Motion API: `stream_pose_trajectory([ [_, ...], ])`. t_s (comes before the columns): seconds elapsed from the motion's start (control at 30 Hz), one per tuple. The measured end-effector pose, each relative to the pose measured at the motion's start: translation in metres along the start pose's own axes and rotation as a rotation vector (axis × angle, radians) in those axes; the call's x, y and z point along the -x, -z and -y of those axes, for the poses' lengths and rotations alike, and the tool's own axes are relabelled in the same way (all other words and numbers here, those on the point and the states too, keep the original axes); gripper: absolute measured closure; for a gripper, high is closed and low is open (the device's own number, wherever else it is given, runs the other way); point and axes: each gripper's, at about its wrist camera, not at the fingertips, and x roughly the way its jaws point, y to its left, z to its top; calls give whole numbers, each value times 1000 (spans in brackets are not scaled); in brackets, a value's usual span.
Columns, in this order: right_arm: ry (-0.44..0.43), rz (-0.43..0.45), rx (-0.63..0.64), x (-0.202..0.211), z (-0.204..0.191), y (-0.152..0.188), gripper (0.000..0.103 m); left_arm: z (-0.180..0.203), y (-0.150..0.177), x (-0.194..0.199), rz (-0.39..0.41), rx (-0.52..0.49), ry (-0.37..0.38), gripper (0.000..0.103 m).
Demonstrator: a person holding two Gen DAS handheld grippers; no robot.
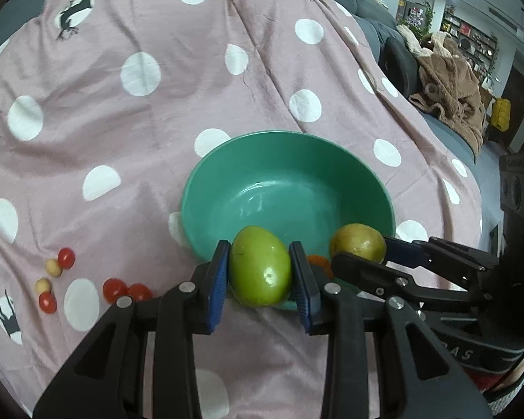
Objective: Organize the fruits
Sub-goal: 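Carry lime and lemon into the green bowl and open both tools, then move both tools toward the pair of red cherry tomatoes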
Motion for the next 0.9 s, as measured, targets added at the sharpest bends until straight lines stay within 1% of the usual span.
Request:
stream_pose_trajectory([
  [0.27,84,6,45,-8,1,-6,60,1,-3,-23,-38,-23,-28,70],
  [0.37,101,-15,55,-13,2,-5,60,-2,-1,-28,-54,-24,-34,70],
  [0.5,117,-18,54,-13,1,-5,60,-5,1,-28,-60,-14,-35,70],
  [0.57,119,-20,45,-13,1,-5,60,-6,2,-24,-50,-14,-48,62],
  [0.6,125,-22,43,-12,1,-5,60,-5,2,-22,-44,-13,-49,60],
  [0.67,139,-20,36,-9,1,-5,60,-7,3,-18,-34,-6,-58,48],
  [0.7,144,-17,33,-8,1,-5,59,-8,4,-15,-30,2,-63,45],
  [0.77,139,-1,26,-2,1,-4,56,-12,8,-7,-21,25,-59,36],
  [0.8,136,3,23,0,0,-4,54,-14,11,-3,-18,34,-63,32],
  [0.83,134,8,21,3,-1,-4,52,-17,15,2,-15,44,-68,26],
  [0.87,129,13,22,6,-2,-3,52,-19,19,6,-12,53,-69,24],
  [0.9,120,16,21,10,-3,-2,52,-23,25,11,-12,69,-66,24],
])
